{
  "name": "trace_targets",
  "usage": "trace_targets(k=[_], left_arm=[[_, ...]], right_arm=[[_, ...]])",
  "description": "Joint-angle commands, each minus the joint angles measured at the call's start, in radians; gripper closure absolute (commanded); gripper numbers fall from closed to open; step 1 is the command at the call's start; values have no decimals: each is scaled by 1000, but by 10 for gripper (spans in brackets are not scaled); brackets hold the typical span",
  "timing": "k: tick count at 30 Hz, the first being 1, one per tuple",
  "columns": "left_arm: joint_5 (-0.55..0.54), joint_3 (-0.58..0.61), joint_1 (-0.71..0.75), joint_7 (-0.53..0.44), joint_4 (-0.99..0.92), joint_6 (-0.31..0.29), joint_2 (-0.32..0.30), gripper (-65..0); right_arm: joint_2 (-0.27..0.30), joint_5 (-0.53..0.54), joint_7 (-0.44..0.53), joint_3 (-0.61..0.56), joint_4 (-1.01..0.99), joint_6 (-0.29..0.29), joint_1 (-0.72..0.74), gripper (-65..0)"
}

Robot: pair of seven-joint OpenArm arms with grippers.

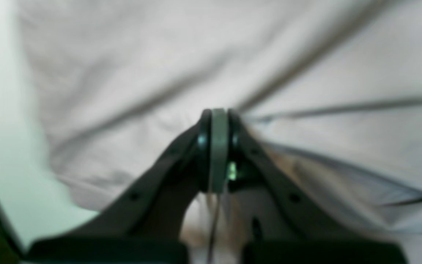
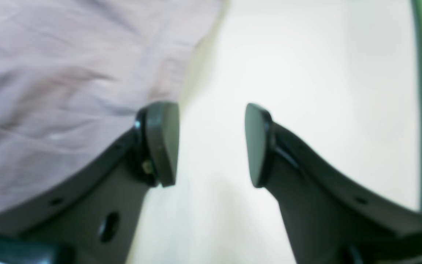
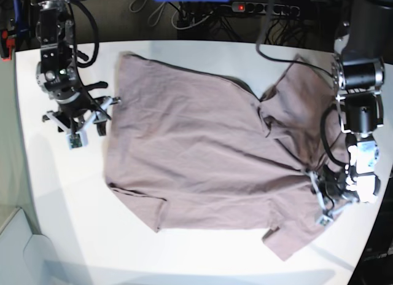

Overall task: Layout the t-shirt on the table in an organized manner, then fold the t-shirt properly
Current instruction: 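Grasp the shirt with the left gripper and drag it across the table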

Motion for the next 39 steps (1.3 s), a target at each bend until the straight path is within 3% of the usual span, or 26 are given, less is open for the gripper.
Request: trace_targets(k=[1,4,9,16,19,23,27,34,39], left_arm=[[-38,-26,4,27,91,1,-16,-4],[-153,-59,86,151,344,1,-4,-4],[-270,-62,245,325,671,1,115,-4],[-271,-56,390,331,708,1,392,-4],[-271,23,422,331,671,1,441,-4],[-271,161,462,306,594,1,451,-4],[-270,225,503,286,544,1,432,-4],[-130,219,564,286,519,1,292,-4],[-119,150,621,292,588,1,165,-4]], right_arm=[[12,-3,23,8,17,-13,13,-262],[10,-3,28,6,17,-13,19,-263],[12,-3,29,-17,17,-13,56,-263],[17,-3,29,-26,17,-13,76,-263],[55,-3,29,-23,17,-13,76,-263],[79,-3,29,-17,17,-13,76,-262],[87,-3,29,28,17,-13,68,-262],[89,-3,29,57,17,-13,66,-261],[87,-3,29,51,17,-13,71,-263]])
